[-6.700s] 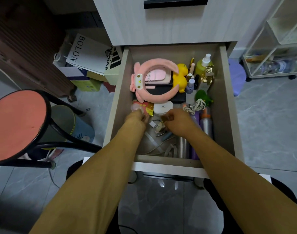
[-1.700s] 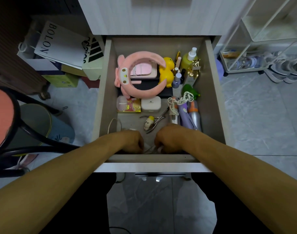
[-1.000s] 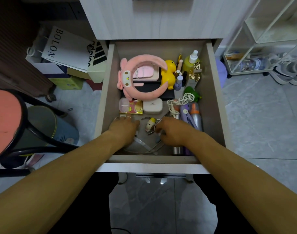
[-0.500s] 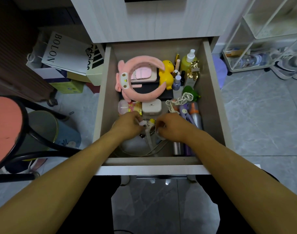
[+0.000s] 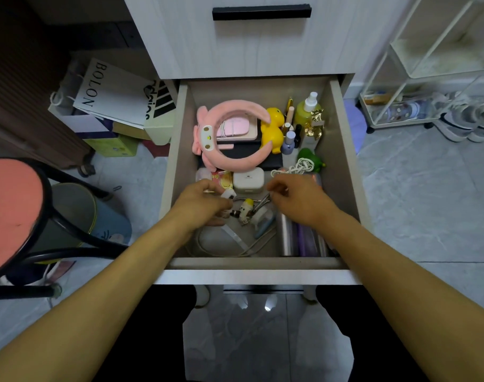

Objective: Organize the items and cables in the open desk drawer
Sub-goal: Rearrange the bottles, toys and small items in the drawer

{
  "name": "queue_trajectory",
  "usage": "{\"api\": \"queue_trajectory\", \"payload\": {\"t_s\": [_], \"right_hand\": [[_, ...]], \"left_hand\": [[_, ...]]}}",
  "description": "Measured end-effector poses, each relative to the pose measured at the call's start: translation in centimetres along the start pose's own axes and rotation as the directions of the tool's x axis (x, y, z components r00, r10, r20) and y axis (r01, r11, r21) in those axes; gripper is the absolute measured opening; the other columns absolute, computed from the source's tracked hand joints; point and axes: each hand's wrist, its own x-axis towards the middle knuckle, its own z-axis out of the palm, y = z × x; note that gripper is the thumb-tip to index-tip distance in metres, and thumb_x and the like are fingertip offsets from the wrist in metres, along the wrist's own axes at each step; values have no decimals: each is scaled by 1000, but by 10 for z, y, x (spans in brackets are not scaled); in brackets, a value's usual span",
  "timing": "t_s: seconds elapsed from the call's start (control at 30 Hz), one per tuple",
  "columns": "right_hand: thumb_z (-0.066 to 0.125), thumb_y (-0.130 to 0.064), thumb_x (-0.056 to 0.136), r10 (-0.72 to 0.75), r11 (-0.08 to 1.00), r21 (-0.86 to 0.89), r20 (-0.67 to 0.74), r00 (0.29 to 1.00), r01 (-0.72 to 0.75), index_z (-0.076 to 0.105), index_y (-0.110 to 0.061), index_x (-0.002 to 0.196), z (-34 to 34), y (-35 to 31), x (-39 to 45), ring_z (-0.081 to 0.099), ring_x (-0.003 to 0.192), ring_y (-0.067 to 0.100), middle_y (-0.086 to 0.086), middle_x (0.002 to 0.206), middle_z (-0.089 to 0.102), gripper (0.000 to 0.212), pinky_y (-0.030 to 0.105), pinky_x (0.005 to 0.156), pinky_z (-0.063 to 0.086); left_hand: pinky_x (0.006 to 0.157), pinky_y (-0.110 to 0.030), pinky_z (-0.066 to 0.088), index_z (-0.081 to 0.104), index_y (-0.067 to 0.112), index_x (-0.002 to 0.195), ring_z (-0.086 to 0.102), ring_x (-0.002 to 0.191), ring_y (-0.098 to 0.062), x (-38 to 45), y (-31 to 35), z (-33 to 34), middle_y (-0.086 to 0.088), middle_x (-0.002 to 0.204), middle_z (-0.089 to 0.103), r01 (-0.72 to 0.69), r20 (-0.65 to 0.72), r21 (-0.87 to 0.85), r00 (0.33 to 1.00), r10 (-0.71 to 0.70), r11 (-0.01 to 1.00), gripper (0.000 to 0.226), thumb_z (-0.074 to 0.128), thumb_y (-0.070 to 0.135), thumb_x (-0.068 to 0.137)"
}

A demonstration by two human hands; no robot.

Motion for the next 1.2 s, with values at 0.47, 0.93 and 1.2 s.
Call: {"api": "queue_trajectory", "payload": {"t_s": [0.47, 0.93, 1.2], "right_hand": [[42, -32, 97, 207, 851, -515, 161, 965, -97, 51, -11, 125, -31, 9, 32, 41, 121, 39, 16, 126, 45, 35, 46, 100, 40], [73, -61, 71, 342, 804, -508, -30, 939, -309, 24, -9, 139, -3, 5, -14, 45, 118, 38, 16, 142, 26, 99, 42, 93, 44], [76, -47, 73, 439, 789, -424, -117, 891, -445, 18, -6, 142, 11, -8, -5, 45, 124, 34, 18, 145, 18, 99, 39, 89, 49]], "left_hand": [[75, -36, 61, 62, 4, 100, 68, 80, -21, 44, 20, 45, -11, 99, 66, -65, -141, -165, 989, 42, 984, 24, 71, -6, 81], [79, -37, 60, 63, 11, 92, 68, 89, -23, 42, 13, 40, -9, 95, 68, -112, -126, -100, 987, 99, 989, 21, 74, -2, 80], [60, -21, 59, 61, 9, 92, 68, 80, -16, 31, -3, 26, -10, 95, 67, -43, -63, -66, 997, 38, 997, 22, 74, -3, 80]]}}
